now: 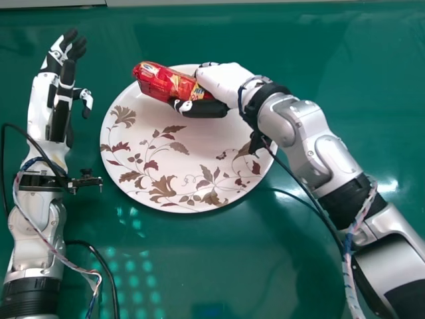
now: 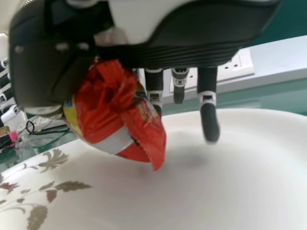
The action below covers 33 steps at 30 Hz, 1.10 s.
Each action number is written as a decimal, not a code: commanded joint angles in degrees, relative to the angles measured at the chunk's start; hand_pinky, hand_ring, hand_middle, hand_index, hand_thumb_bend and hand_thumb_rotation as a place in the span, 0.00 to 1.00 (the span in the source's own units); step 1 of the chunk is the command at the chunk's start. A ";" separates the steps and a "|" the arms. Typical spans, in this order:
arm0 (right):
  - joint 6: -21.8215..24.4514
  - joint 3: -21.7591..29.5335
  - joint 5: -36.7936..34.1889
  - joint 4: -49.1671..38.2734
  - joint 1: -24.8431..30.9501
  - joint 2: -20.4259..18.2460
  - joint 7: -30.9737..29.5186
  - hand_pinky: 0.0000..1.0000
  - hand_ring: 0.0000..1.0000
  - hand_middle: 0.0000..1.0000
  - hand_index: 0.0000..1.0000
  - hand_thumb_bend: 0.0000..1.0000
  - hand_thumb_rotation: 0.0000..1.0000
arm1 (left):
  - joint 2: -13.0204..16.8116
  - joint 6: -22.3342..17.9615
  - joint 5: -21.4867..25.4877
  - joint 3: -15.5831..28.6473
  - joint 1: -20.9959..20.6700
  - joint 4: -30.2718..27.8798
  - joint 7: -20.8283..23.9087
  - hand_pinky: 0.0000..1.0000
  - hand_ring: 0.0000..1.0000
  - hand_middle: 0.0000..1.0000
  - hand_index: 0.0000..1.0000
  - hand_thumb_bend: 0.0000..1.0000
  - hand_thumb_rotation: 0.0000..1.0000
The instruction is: Pick up biscuit and place it in the plate
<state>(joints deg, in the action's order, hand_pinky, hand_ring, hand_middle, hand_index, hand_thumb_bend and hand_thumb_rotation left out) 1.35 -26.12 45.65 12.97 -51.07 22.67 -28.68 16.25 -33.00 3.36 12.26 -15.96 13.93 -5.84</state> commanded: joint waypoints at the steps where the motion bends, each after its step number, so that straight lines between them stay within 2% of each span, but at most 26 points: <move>1: 0.75 0.05 -0.78 -1.57 -0.51 1.61 -4.53 0.65 0.83 0.89 0.91 0.93 0.41 | -1.22 -0.28 -0.21 -0.74 1.46 1.66 0.00 0.00 0.98 0.95 0.96 1.00 0.66; 2: 0.82 0.26 -0.96 -2.05 -0.64 1.98 -5.43 0.75 0.91 0.94 0.95 0.96 0.49 | -1.25 -0.13 -0.03 -0.75 1.46 1.58 -0.08 0.00 0.98 0.95 0.96 1.00 0.65; 3: 0.83 0.48 -1.06 -2.47 -0.67 2.26 -5.90 0.81 0.96 0.97 0.98 0.98 0.55 | -1.28 0.09 0.04 -0.75 1.47 1.42 -0.08 0.00 0.98 0.95 0.96 1.00 0.65; 8: 0.12 0.49 -0.37 -3.61 -0.64 3.51 -5.39 0.83 1.00 1.00 1.00 1.00 0.67 | -1.35 0.27 -0.22 -0.80 1.26 1.59 0.15 0.00 0.98 0.96 0.97 1.00 0.65; 15: -0.58 1.63 -1.43 -4.06 0.02 3.94 -3.68 0.82 1.00 1.00 1.00 1.00 0.68 | -1.00 -0.34 -0.29 -0.82 0.97 2.32 -0.25 0.00 1.00 0.97 0.98 1.00 0.66; 23: 1.31 5.04 -3.05 -6.46 1.11 4.57 -2.85 0.90 1.00 1.00 1.00 1.00 0.67 | -1.12 -0.51 -1.20 -1.02 1.03 2.24 0.26 0.00 0.99 0.97 0.96 1.00 0.67; 26: 3.23 8.50 -4.41 -10.10 3.85 5.46 -1.88 0.86 1.00 1.00 1.00 1.00 0.68 | -1.73 -0.96 -1.82 -1.22 1.41 1.96 0.75 0.00 0.99 0.97 0.96 1.00 0.67; 31: 5.19 17.48 -10.63 -16.03 11.70 5.51 2.93 0.83 0.99 1.00 1.00 1.00 0.62 | -3.38 -0.40 -3.85 -1.80 2.74 0.46 2.82 0.00 1.00 0.99 0.98 1.00 0.67; 33: 5.98 20.78 -12.95 -18.25 14.76 5.53 4.31 0.75 0.96 1.00 1.00 1.00 0.61 | -3.84 0.25 -4.55 -2.14 3.24 -0.28 3.51 0.00 1.00 1.00 0.99 1.00 0.67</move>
<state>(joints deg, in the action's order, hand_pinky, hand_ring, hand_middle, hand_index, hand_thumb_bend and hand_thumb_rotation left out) 6.97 -7.47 34.39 -3.39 -38.72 27.76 -25.70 14.84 -33.18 -0.46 11.78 -15.91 12.90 -3.08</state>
